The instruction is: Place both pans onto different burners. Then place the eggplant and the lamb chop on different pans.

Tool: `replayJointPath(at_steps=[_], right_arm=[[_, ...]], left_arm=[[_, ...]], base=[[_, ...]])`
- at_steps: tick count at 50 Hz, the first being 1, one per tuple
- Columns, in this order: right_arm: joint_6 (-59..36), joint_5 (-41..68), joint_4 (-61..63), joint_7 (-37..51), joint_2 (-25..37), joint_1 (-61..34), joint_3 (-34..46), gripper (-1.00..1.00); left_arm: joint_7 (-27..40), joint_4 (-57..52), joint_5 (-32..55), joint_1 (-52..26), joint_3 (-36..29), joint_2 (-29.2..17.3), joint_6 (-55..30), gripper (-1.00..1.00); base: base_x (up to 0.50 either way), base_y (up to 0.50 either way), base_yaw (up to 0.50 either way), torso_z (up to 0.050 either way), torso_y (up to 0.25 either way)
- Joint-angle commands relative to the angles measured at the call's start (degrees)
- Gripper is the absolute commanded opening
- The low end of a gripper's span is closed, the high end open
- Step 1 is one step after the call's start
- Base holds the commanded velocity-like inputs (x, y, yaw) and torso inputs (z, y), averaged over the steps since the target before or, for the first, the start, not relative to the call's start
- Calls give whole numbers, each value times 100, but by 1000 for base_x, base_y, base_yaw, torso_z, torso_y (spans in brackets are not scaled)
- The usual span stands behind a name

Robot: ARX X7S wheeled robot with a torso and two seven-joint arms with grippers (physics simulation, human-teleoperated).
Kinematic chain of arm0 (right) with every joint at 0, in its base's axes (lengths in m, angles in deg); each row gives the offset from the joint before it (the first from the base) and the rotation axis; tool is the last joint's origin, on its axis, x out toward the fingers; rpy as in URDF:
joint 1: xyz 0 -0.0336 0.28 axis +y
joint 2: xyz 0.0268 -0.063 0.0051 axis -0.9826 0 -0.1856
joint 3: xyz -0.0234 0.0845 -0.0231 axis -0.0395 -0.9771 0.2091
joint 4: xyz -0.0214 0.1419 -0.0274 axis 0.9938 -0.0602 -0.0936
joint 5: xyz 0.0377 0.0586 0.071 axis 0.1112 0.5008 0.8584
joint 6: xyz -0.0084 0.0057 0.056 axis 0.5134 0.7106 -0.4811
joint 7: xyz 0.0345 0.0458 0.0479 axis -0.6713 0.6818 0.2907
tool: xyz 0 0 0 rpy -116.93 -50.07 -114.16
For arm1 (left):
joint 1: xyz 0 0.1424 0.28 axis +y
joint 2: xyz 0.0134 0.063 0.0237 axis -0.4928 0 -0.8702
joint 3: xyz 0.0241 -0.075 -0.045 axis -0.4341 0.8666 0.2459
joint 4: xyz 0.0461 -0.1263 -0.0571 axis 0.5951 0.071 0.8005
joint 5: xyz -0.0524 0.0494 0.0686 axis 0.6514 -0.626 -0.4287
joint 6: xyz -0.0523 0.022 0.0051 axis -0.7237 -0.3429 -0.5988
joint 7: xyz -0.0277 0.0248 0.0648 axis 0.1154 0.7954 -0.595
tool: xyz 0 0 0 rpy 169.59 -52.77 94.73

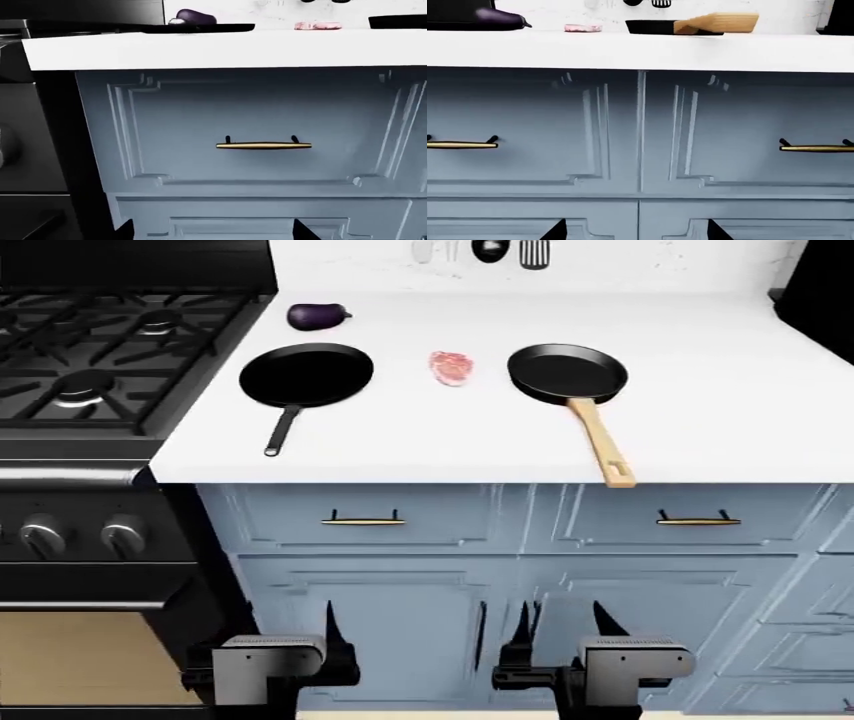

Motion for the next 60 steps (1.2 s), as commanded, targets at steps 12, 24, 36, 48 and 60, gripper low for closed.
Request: replayJointPath(at_steps=[12, 24, 36, 48, 60], right_arm=[[42, 63, -3, 100, 82, -9, 104, 100], [55, 125, -10, 131, 118, -19, 143, 100], [55, 151, -29, 188, 153, -20, 183, 100], [53, 110, -40, 261, 193, -26, 250, 100], [121, 510, 412, 364, 177, 100, 29, 100]], left_arm=[[82, 0, 40, -20, -136, -100, -20, 100], [186, -3, 48, -33, -170, -128, -80, 100], [243, -49, 82, -14, -211, -166, -103, 100], [300, -3, 82, -56, -265, -196, -131, 100], [337, -340, 275, 18, -203, -272, -276, 100]], base=[[0, -209, 0, 0, 0], [0, 0, 0, 29, 0], [0, 0, 0, 50, 0], [0, 0, 0, 50, 0], [0, 0, 0, 36, 0]])
